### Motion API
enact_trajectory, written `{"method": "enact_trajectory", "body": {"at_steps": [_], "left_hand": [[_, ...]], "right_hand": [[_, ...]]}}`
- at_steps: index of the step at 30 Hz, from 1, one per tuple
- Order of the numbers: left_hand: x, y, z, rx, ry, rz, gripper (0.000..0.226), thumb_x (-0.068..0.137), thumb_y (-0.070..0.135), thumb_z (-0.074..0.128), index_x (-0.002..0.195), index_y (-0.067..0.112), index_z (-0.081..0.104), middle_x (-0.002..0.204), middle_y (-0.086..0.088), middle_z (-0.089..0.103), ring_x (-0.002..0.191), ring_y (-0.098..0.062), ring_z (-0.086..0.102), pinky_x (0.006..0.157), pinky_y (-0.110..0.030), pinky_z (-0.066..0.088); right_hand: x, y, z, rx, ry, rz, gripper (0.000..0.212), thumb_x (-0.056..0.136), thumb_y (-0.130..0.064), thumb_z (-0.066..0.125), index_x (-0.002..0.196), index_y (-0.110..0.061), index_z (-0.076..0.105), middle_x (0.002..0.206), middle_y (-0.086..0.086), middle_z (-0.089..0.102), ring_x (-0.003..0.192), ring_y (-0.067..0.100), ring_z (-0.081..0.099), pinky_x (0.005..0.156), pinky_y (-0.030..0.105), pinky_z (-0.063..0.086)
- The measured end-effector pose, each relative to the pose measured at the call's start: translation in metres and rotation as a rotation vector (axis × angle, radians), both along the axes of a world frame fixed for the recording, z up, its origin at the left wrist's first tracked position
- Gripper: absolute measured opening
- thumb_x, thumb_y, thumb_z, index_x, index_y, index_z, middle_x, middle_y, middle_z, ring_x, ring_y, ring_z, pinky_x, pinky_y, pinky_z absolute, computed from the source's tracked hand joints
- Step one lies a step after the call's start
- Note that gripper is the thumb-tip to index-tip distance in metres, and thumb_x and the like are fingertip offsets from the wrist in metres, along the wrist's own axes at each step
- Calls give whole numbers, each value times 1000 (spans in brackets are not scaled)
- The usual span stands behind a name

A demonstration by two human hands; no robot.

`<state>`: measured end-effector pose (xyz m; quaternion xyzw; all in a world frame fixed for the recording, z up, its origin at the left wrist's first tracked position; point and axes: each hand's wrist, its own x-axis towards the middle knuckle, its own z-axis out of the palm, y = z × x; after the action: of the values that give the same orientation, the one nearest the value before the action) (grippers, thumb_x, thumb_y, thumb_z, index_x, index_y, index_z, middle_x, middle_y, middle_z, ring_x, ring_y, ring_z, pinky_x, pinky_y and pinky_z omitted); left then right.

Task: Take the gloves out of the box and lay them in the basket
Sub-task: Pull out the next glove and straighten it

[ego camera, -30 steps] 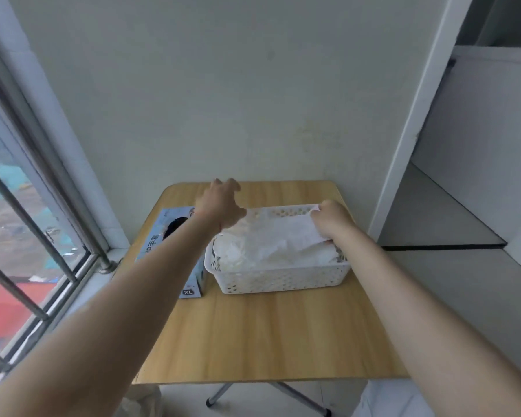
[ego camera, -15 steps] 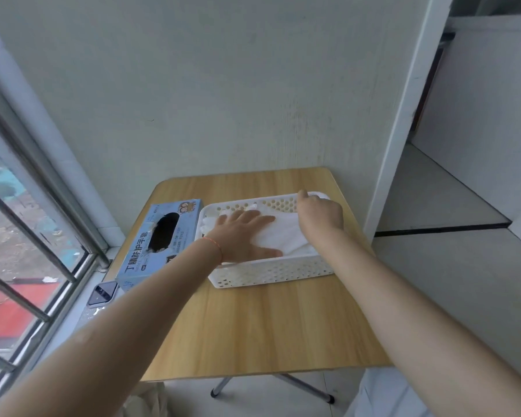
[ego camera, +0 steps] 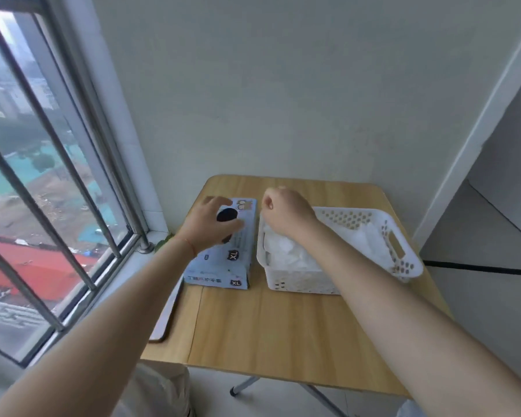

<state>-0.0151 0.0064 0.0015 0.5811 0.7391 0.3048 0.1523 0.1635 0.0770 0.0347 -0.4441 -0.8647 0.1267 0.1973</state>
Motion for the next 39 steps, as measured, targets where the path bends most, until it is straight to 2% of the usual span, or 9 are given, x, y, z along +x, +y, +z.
{"method": "enact_trajectory", "body": {"at_steps": [4,10,16,22,26,30,32,34,39], "left_hand": [[-32,-26,-17,-219,75,-142,137,41,91,66,154,32,14,162,5,11,149,-21,15,119,-51,23],[-43,-36,-50,-160,-87,-134,142,52,69,83,157,28,-3,163,6,10,150,-16,11,121,-40,18],[-46,-36,-56,-144,-174,-133,152,38,82,77,155,37,-9,163,12,10,149,-12,13,121,-43,21],[-44,-36,-52,-181,-117,-137,153,37,84,74,155,36,-10,163,14,7,150,-14,11,121,-46,21],[-45,-35,-51,-203,-113,-140,154,36,85,74,155,35,-12,163,14,4,151,-15,8,121,-48,19],[-44,-36,-49,-224,-122,-136,154,37,84,75,155,36,-11,163,16,2,151,-15,7,121,-49,19],[-44,-36,-49,-230,-113,-132,155,35,86,74,155,34,-10,164,15,3,151,-16,7,121,-49,19],[-44,-35,-48,-232,-100,-129,158,31,90,70,155,33,-10,164,14,3,151,-17,7,121,-49,19],[-45,-32,-50,-237,-87,-128,161,27,95,66,155,34,-9,164,13,5,151,-18,8,121,-50,19]], "right_hand": [[-60,-9,-7,-320,58,156,22,89,-9,52,94,-18,72,101,-2,70,94,14,63,79,25,48],[-110,-15,-17,-440,-471,139,15,86,-8,55,92,-6,68,78,13,64,58,24,58,55,28,47],[-116,-4,-17,-629,-568,130,10,83,-5,53,89,-6,61,58,7,51,53,21,49,56,30,46],[-119,-2,-18,-709,-532,80,8,92,-16,60,93,-8,61,59,5,49,49,17,45,54,30,45],[-119,-11,-15,-481,-379,-54,9,88,-11,59,83,-4,54,70,9,57,57,21,56,56,28,48],[-106,-2,0,-289,-173,-207,15,87,-9,59,101,-8,53,96,8,54,83,24,55,66,28,42],[-100,4,1,-308,-23,-221,4,87,-11,52,83,-10,51,84,5,53,69,21,50,54,24,36],[-92,2,1,-378,82,-212,17,82,-18,55,69,-13,44,70,2,48,56,18,43,49,22,31],[-73,-7,8,-589,181,-132,19,78,-29,71,83,-17,57,83,3,64,67,19,56,52,26,44]]}}
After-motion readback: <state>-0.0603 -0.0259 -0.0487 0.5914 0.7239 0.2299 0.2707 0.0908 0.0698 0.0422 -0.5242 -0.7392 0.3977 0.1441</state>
